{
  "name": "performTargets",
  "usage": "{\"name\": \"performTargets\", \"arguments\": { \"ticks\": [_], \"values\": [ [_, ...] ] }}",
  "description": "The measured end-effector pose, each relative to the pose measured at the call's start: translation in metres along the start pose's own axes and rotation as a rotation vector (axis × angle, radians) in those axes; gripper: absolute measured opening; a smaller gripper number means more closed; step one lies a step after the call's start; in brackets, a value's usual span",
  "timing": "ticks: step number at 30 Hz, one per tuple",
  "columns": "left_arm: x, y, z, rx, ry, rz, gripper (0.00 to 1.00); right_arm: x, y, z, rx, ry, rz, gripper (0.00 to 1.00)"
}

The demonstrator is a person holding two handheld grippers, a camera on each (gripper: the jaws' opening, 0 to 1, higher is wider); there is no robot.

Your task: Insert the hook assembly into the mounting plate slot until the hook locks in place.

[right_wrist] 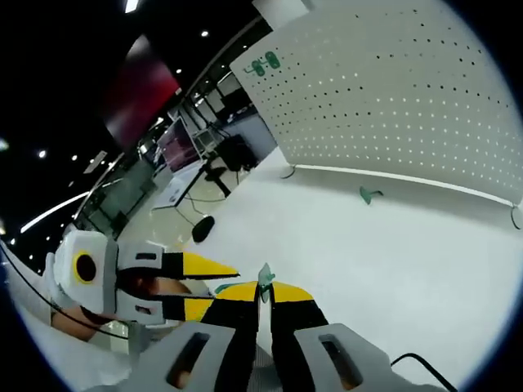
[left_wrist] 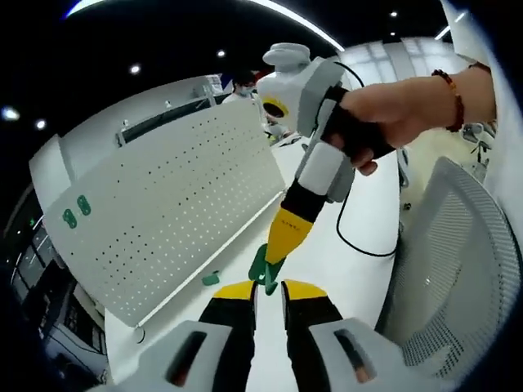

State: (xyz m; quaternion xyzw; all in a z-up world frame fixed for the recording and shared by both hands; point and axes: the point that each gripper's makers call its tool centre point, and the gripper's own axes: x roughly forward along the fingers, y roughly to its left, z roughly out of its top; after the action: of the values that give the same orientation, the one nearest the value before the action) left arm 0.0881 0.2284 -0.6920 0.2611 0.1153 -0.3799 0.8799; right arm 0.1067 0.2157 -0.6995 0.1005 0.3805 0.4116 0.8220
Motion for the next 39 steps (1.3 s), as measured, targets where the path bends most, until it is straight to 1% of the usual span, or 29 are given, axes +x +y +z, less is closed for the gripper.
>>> {"name": "performTargets", "arguments": {
  "ticks": [3,7,8,11,12,14,17,18,19,20,22,26,29,33,35,36,37,39],
  "values": [
    [0.000,-0.002,0.001,0.016,-0.003,-0.001,0.09,0.000,0.002,-0.001,0.008,0.004,0.010,0.03],
    [0.001,-0.004,-0.005,0.054,0.023,-0.003,0.06,0.000,0.004,-0.004,0.025,0.017,0.024,0.03],
    [0.001,-0.002,-0.005,0.070,0.027,0.013,0.05,0.001,0.004,-0.004,0.027,0.020,0.025,0.03],
    [0.001,-0.001,-0.007,0.094,0.039,0.017,0.05,0.001,0.005,-0.005,0.032,0.026,0.026,0.03],
    [0.000,-0.001,-0.007,0.114,0.041,0.023,0.05,0.002,0.005,-0.005,0.034,0.029,0.026,0.03],
    [0.000,-0.001,-0.008,0.116,0.043,0.021,0.04,0.002,0.006,-0.004,0.034,0.031,0.023,0.03],
    [0.001,0.000,-0.008,0.131,0.053,0.024,0.03,0.003,0.006,-0.004,0.009,0.034,0.019,0.03],
    [0.001,0.001,-0.009,0.133,0.060,0.028,0.03,0.004,0.006,-0.004,-0.022,0.038,0.026,0.04],
    [0.001,0.001,-0.010,0.134,0.066,0.027,0.03,0.004,0.007,-0.004,-0.033,0.040,0.030,0.04],
    [0.001,-0.001,-0.010,0.141,0.067,0.016,0.02,0.004,0.006,-0.004,-0.026,0.040,0.031,0.04],
    [0.001,0.000,-0.009,0.184,0.064,0.026,0.02,0.003,0.006,-0.002,-0.018,0.031,0.050,0.04],
    [0.001,0.003,-0.006,0.171,0.049,0.032,0.02,0.000,0.008,0.001,-0.020,0.008,0.066,0.05],
    [0.002,0.003,-0.004,0.158,0.044,0.034,0.02,0.000,0.009,0.001,-0.060,0.004,0.068,0.06],
    [0.002,0.006,-0.001,0.143,0.034,0.040,0.02,-0.003,0.012,0.004,-0.086,-0.015,0.083,0.10],
    [0.002,0.009,-0.001,0.108,0.030,0.043,0.02,-0.005,0.012,0.006,-0.100,-0.028,0.083,0.13],
    [0.002,0.010,-0.002,0.056,0.034,0.044,0.02,-0.006,0.011,0.008,-0.111,-0.039,0.077,0.16],
    [0.002,0.013,-0.001,0.043,0.030,0.052,0.02,-0.008,0.010,0.011,-0.128,-0.055,0.067,0.19],
    [0.001,0.017,0.000,0.025,0.024,0.061,0.02,-0.011,0.009,0.012,-0.147,-0.066,0.063,0.22]
  ]
}}
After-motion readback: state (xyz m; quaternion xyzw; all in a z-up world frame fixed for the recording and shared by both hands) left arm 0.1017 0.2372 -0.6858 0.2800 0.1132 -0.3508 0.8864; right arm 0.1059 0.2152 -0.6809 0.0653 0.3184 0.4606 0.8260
